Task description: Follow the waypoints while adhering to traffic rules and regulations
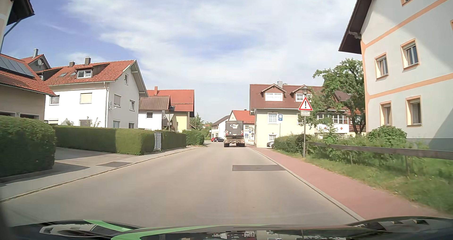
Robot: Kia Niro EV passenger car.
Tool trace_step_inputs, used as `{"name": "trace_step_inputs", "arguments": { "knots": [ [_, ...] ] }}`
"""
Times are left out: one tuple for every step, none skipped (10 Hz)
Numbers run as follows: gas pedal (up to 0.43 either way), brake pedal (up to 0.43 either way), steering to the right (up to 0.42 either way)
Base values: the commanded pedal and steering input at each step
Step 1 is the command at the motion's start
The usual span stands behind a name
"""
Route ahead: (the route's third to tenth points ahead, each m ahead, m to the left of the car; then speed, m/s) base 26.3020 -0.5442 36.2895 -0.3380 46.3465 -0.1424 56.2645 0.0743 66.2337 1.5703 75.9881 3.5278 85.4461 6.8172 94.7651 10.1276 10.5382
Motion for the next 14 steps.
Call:
{"name": "trace_step_inputs", "arguments": {
  "knots": [
    [0.138,0.0,0.003],
    [0.138,0.0,0.003],
    [0.138,0.0,0.003],
    [0.138,0.0,0.003],
    [0.138,0.0,0.003],
    [0.138,0.0,0.003],
    [0.138,0.0,0.003],
    [0.138,0.0,0.003],
    [0.138,0.0,0.003],
    [0.138,0.0,0.002],
    [0.138,0.0,0.0],
    [0.138,0.0,-0.002],
    [0.138,0.0,-0.003],
    [0.138,0.0,-0.002]
  ]
}}
